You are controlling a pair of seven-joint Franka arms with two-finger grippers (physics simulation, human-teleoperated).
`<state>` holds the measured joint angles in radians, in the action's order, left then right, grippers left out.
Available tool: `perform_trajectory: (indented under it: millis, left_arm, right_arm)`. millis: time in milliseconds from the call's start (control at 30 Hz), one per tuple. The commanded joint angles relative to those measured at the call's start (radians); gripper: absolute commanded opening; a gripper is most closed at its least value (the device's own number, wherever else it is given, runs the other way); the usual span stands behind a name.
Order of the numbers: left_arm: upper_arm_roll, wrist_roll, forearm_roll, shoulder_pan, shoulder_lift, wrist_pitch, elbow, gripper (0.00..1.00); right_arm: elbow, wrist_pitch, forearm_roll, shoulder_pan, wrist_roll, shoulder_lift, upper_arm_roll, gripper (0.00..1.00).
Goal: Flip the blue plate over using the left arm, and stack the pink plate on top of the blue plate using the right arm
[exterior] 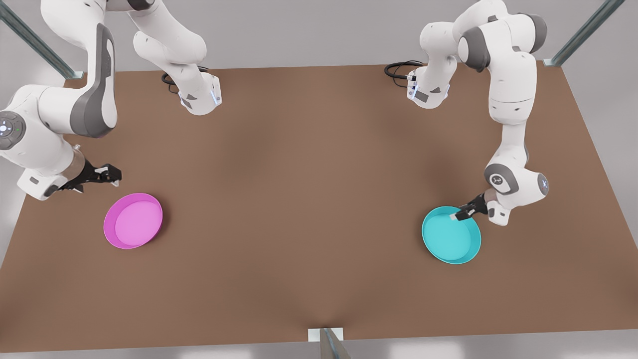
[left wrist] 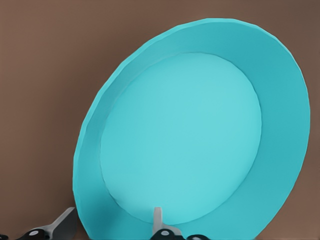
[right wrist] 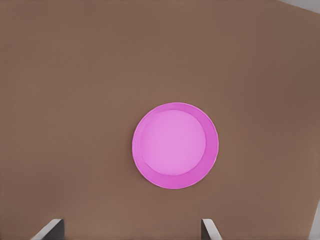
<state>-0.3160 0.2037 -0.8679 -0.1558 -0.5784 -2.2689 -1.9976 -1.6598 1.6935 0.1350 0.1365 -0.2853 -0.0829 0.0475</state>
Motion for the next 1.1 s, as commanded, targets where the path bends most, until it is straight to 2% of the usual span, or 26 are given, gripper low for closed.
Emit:
perform_trajectory:
  millis: [0, 33, 67, 400, 500, 733, 933, 1067]
  left_arm:
    - [0.0, 0.002, -0.072, 0.001, 0.002, -0.001, -0.003, 0.63]
    - [0.0, 0.003, -0.074, 0.001, 0.0, -0.001, -0.003, 0.51]
    - [0.0, 0.005, -0.074, 0.001, -0.001, -0.001, -0.003, 0.44]
    - [0.0, 0.008, -0.103, 0.028, -0.018, -0.008, -0.001, 0.43]
    - [0.0, 0.008, -0.103, 0.028, -0.02, -0.008, 0.0, 0.36]
    - [0.0, 0.005, -0.102, 0.041, -0.015, -0.008, 0.002, 0.34]
    - [0.0, 0.006, -0.102, 0.041, -0.018, -0.006, 0.002, 0.22]
    - [0.0, 0.008, -0.1, 0.041, -0.02, -0.004, 0.006, 0.21]
  right_arm:
    - [0.0, 0.0, 0.0, -0.002, -0.002, 0.002, 0.0, 1.0]
    - [-0.002, 0.0, 0.0, 0.0, -0.003, 0.002, 0.0, 1.0]
    - [-0.002, 0.0, 0.0, 0.002, -0.003, 0.002, 0.0, 1.0]
    - [-0.006, 0.0, 0.0, 0.003, -0.006, 0.002, 0.0, 1.0]
    - [-0.006, 0.0, 0.0, 0.005, -0.006, 0.002, 0.0, 1.0]
    - [-0.006, 0.0, 0.0, 0.005, -0.006, 0.002, 0.0, 1.0]
    - [-0.005, 0.0, 0.0, -0.002, 0.001, 0.002, 0.002, 1.0]
    - [-0.005, 0.0, 0.0, -0.001, 0.001, 0.002, 0.0, 1.0]
